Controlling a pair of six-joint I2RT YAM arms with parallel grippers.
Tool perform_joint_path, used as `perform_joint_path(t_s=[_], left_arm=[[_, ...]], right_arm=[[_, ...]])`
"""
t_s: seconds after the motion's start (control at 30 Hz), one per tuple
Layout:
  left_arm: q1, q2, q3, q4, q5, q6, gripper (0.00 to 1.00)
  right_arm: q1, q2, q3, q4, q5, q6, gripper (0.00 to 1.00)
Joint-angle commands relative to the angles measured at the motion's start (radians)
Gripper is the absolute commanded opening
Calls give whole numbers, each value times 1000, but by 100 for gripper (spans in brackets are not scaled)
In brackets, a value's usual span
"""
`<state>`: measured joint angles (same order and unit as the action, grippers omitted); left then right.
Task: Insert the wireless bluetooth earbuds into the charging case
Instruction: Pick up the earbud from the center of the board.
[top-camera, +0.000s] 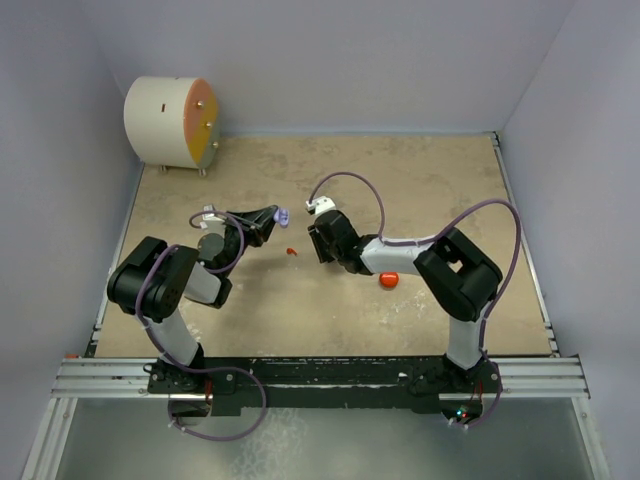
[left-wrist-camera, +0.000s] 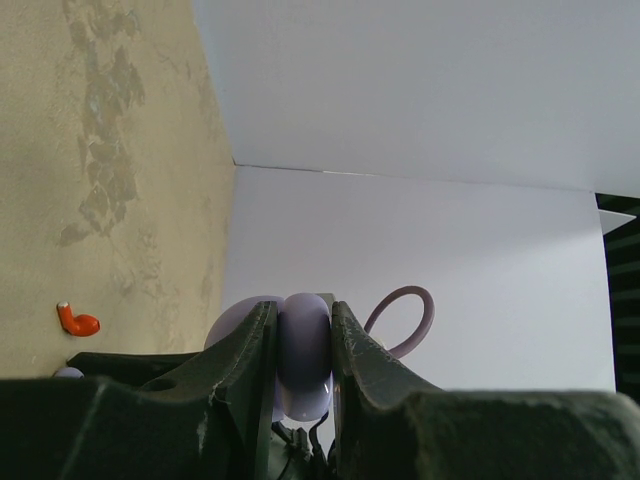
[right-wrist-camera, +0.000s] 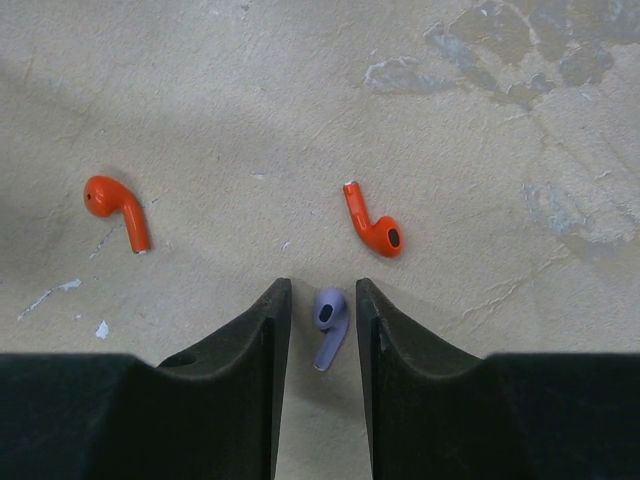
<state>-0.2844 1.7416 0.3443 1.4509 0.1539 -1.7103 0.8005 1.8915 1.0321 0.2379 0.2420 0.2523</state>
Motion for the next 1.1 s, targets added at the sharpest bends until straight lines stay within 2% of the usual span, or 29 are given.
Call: perform_joint_path(t_s=[0.0, 0.6, 0.9, 1.07], left_arm=[[11, -24, -8, 89, 13, 0, 0], [15, -22, -3, 88, 16, -1, 0], [14, -23, -11, 90, 14, -1, 0], [14, -22, -11, 91, 15, 0, 0]], right_arm=[[11, 39, 1, -100, 26, 18, 35], [11, 57, 9, -151, 56, 51, 26], [13, 58, 9, -159, 63, 59, 18], [12, 25, 9, -156, 75, 62, 10]])
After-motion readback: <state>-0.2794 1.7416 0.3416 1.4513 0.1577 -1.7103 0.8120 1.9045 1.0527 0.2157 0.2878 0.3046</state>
